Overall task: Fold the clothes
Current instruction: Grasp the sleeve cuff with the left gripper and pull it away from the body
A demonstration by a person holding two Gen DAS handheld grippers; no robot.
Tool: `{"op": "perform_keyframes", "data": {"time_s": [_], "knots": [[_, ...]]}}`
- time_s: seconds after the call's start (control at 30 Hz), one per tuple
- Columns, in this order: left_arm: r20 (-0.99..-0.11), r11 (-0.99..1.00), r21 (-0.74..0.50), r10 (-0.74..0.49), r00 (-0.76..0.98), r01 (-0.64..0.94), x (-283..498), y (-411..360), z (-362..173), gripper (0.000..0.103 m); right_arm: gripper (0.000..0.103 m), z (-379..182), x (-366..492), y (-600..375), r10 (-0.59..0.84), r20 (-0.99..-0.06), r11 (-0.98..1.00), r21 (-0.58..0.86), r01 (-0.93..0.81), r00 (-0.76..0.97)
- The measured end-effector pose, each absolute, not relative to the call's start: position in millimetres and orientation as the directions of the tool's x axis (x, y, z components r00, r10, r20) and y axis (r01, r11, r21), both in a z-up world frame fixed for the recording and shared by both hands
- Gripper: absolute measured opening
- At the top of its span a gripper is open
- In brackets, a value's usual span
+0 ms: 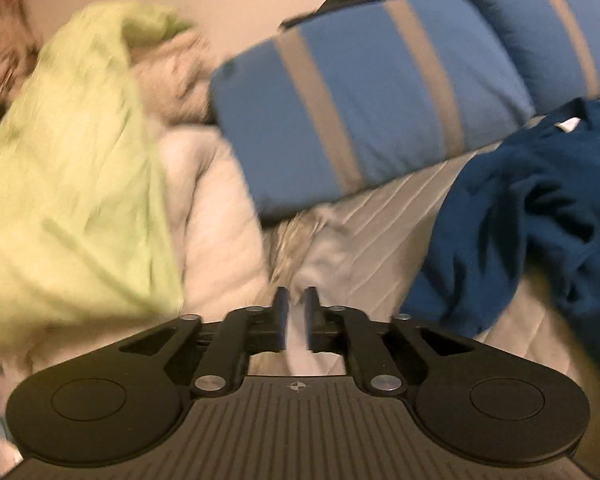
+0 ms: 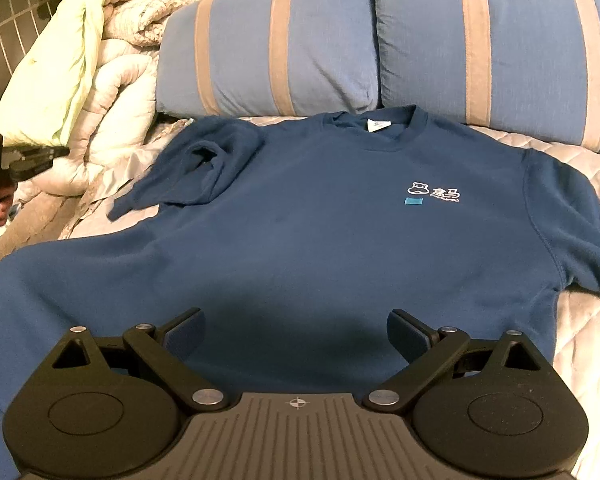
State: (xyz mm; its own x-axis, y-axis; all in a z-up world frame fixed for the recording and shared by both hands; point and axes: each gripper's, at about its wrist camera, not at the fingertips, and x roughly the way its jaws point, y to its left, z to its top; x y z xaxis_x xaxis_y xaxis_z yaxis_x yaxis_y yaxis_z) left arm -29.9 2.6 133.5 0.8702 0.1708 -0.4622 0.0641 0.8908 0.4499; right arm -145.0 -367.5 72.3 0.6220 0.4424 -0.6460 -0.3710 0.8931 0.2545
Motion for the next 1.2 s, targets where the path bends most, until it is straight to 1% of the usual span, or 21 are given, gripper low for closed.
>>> {"op": "perform_keyframes", "data": {"time_s": [0.03, 0.1, 0.13, 0.17, 0.2, 0.23, 0.3, 0.37, 0.43, 0.47, 0.57, 0.67, 0.77, 0.9, 0.97, 1.03, 1.07, 1.1, 1.17, 1.2], "knots": [[-0.466, 0.893, 0.449, 0.188, 0.865, 0.047, -30.6, 6.9, 130.9, 0.024, 0.098, 72.1, -145.0, -367.6, 0.443, -0.645, 0.893, 0.256, -0.370, 0.622], [-0.472, 0.895, 0.446, 0.222, 0.853, 0.013, -32.0, 15.6, 125.7, 0.045, 0.098, 71.9, -144.3, -367.4, 0.446, -0.645, 0.891, 0.260, -0.371, 0.620], [-0.491, 0.914, 0.405, 0.199, 0.848, 0.020, -33.3, 18.1, 123.8, 0.050, 0.098, 71.9, -144.0, -367.3, 0.447, -0.646, 0.891, 0.261, -0.371, 0.619], [-0.510, 0.932, 0.360, 0.173, 0.843, 0.027, -34.6, 20.4, 122.0, 0.058, 0.098, 71.7, -143.7, -367.0, 0.447, -0.646, 0.891, 0.261, -0.372, 0.618], [-0.525, 0.947, 0.320, 0.152, 0.838, 0.029, -35.6, 22.6, 120.0, 0.061, 0.098, 71.7, -143.9, -367.0, 0.448, -0.647, 0.891, 0.261, -0.372, 0.618], [-0.547, 0.964, 0.265, 0.128, 0.827, 0.026, -35.8, 25.1, 116.8, 0.062, 0.098, 71.6, -143.8, -367.0, 0.448, -0.647, 0.890, 0.261, -0.372, 0.617], [-0.600, 0.995, 0.104, 0.059, 0.798, 0.004, -33.5, 34.7, 109.2, 0.063, 0.098, 71.8, -144.1, -367.6, 0.447, -0.647, 0.891, 0.262, -0.371, 0.618], [-0.630, 0.993, -0.109, -0.037, 0.775, -0.041, -31.6, 47.7, 99.8, 0.063, 0.098, 71.8, -144.4, -368.1, 0.447, -0.646, 0.891, 0.263, -0.370, 0.618], [-0.647, 0.949, -0.297, -0.122, 0.752, -0.101, -28.8, 60.7, 86.7, 0.063, 0.098, 71.8, -144.6, -368.3, 0.447, -0.645, 0.892, 0.264, -0.368, 0.620], [-0.652, 0.917, -0.372, -0.150, 0.743, -0.142, -28.2, 66.5, 80.2, 0.063, 0.098, 71.7, -144.3, -368.4, 0.447, -0.645, 0.892, 0.265, -0.367, 0.620], [-0.652, 0.795, -0.555, -0.231, 0.722, -0.247, -24.4, 80.7, 62.0, 0.063, 0.098, 71.8, -144.0, -368.8, 0.448, -0.646, 0.891, 0.266, -0.367, 0.618], [-0.623, 0.641, -0.698, -0.324, 0.712, -0.319, -22.8, 91.6, 43.7, 0.062, 0.098, 71.5, -143.4, -369.4, 0.451, -0.645, 0.890, 0.271, -0.368, 0.616], [-0.577, 0.472, -0.795, -0.395, 0.715, -0.381, -23.4, 95.9, 26.1, 0.062, 0.098, 71.2, -143.3, -369.9, 0.454, -0.644, 0.888, 0.274, -0.369, 0.615], [-0.539, 0.289, -0.842, -0.414, 0.733, -0.456, -18.7, 92.6, 4.9, 0.061, 0.098, 70.9, -142.4, -370.1, 0.459, -0.645, 0.886, 0.279, -0.370, 0.611], [-0.522, 0.238, -0.853, -0.398, 0.755, -0.464, -15.5, 89.8, -1.8, 0.060, 0.098, 70.7, -142.3, -369.8, 0.458, -0.645, 0.887, 0.280, -0.368, 0.612], [-0.518, 0.208, -0.855, -0.367, 0.773, -0.474, -12.3, 87.5, -3.9, 0.054, 0.098, 70.8, -142.6, -369.6, 0.456, -0.645, 0.888, 0.279, -0.367, 0.614], [-0.526, 0.197, -0.850, -0.353, 0.774, -0.488, -11.4, 87.4, -4.5, 0.046, 0.098, 70.8, -142.7, -369.4, 0.455, -0.644, 0.888, 0.278, -0.366, 0.614], [-0.544, 0.200, -0.839, -0.343, 0.766, -0.506, -10.2, 87.6, -4.8, 0.034, 0.098, 70.9, -142.9, -369.3, 0.455, -0.644, 0.888, 0.278, -0.365, 0.615], [-0.575, 0.216, -0.818, -0.329, 0.749, -0.533, -8.4, 88.1, -3.8, 0.021, 0.098, 70.9, -143.1, -369.1, 0.453, -0.644, 0.889, 0.277, -0.364, 0.616], [-0.588, 0.229, -0.809, -0.323, 0.741, -0.542, -7.8, 88.4, -2.4, 0.017, 0.098, 70.9, -143.2, -369.4, 0.454, -0.643, 0.889, 0.279, -0.364, 0.616]]}}
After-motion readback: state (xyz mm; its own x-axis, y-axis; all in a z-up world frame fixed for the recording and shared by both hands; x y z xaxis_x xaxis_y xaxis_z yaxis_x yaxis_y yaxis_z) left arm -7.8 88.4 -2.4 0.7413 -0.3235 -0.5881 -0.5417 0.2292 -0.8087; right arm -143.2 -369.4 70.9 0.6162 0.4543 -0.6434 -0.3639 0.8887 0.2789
